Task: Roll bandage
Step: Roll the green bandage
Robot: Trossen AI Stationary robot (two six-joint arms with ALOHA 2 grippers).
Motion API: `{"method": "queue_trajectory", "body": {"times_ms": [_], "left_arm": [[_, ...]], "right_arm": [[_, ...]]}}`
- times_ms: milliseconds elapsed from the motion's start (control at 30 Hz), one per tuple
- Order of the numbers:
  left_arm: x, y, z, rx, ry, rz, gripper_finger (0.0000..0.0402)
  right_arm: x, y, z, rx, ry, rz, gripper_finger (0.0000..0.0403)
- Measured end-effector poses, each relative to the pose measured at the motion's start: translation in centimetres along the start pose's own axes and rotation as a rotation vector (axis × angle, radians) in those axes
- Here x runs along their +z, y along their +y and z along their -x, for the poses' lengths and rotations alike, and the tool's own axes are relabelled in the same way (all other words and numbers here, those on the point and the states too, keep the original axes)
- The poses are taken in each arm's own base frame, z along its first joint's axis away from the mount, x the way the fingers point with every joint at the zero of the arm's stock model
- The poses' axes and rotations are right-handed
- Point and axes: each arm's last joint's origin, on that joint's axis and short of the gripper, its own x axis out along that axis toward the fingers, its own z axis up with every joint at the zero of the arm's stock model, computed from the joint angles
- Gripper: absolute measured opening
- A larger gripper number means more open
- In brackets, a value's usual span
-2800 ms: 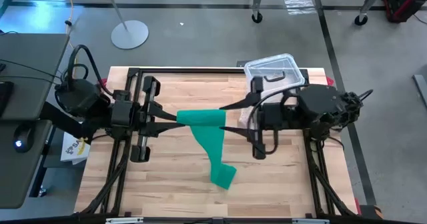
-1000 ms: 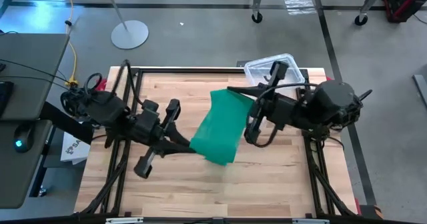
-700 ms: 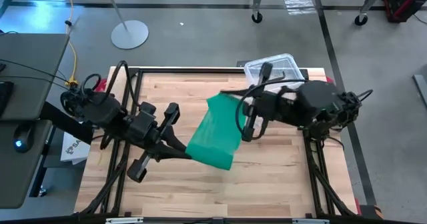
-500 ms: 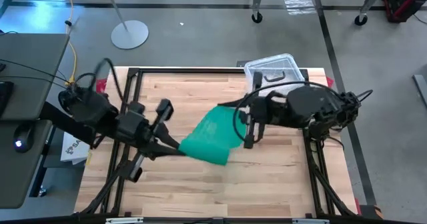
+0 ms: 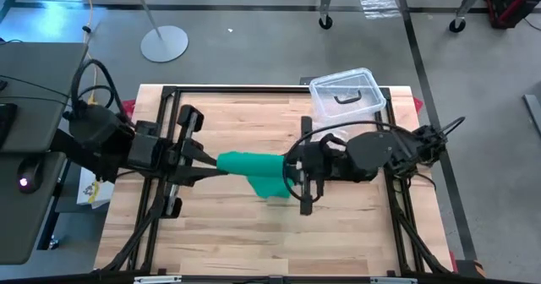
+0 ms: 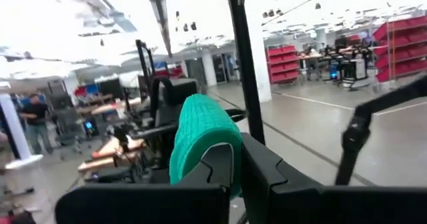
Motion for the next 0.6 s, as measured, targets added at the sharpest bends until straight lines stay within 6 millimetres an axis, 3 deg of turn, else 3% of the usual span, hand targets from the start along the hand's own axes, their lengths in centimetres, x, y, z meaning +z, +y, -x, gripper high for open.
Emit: {"method": "queue_trajectory", "body": {"times_ms": [367,600], "left_arm": [[0.6,0.4,0.0,0.073,-0.05,-0.031,0.0007],[0.7,0.2,0.0,0.02,-0.07,0.094,0.0007]], "right_arm": [[0.5,0.3,-0.8,-0.018,-0.091,0.004,0.0],[0.5,-0.9,-1.2,-0.086,-0.091,0.079,0.0]]}}
